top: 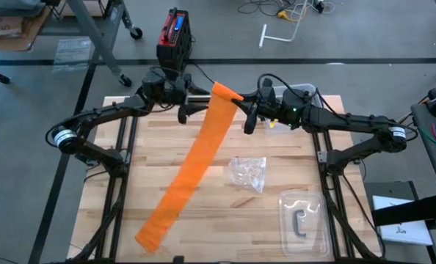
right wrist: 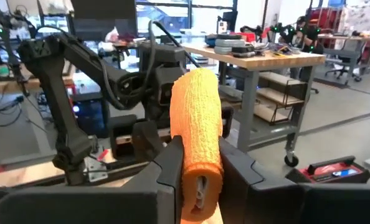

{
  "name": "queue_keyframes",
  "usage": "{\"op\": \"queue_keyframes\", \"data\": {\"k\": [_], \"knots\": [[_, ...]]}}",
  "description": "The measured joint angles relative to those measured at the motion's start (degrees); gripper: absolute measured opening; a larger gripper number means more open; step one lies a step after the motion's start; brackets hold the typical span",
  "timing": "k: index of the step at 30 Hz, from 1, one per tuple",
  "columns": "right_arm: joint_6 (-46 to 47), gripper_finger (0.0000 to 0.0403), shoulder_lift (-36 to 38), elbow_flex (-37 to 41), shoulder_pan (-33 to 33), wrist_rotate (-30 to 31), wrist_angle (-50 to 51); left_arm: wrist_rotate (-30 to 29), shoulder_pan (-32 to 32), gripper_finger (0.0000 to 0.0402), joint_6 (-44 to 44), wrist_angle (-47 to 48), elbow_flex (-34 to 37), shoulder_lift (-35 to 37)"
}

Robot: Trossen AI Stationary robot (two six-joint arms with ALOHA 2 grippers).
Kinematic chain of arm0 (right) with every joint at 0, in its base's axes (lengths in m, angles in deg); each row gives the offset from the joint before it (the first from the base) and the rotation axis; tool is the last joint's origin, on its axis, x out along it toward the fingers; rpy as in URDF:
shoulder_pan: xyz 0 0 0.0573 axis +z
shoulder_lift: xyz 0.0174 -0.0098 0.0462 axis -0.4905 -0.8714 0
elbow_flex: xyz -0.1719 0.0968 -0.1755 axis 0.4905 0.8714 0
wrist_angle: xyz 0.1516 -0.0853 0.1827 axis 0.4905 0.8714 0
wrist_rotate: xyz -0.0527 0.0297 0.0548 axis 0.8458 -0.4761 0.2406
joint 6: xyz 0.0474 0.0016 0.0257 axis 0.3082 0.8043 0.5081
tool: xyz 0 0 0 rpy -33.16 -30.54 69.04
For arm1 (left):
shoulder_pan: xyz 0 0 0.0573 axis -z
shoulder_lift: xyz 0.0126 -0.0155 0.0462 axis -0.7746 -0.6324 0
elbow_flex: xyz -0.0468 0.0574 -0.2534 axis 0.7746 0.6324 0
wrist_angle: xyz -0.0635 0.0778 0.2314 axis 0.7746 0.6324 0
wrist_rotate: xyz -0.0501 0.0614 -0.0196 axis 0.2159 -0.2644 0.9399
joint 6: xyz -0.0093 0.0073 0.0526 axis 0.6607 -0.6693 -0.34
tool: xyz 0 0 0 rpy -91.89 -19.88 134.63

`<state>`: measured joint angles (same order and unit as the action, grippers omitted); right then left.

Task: Roll bandage
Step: Roll the orange bandage

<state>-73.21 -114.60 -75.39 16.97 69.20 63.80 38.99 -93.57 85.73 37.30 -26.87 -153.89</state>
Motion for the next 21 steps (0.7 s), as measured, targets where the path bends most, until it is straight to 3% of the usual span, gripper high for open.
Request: {"op": "queue_keyframes", "data": {"k": [10,21], "knots": [[-5.5,0.0055,-3.0,0.0,0.0,2.9,0.5,3.6,-0.9,0.0311,0.3,0.1,0.6,0.0],[-18.4,0.0059,-3.7,0.8,2.1,3.8,5.5,4.5,-0.9,0.0285,-2.6,2.4,4.2,1.2]]}}
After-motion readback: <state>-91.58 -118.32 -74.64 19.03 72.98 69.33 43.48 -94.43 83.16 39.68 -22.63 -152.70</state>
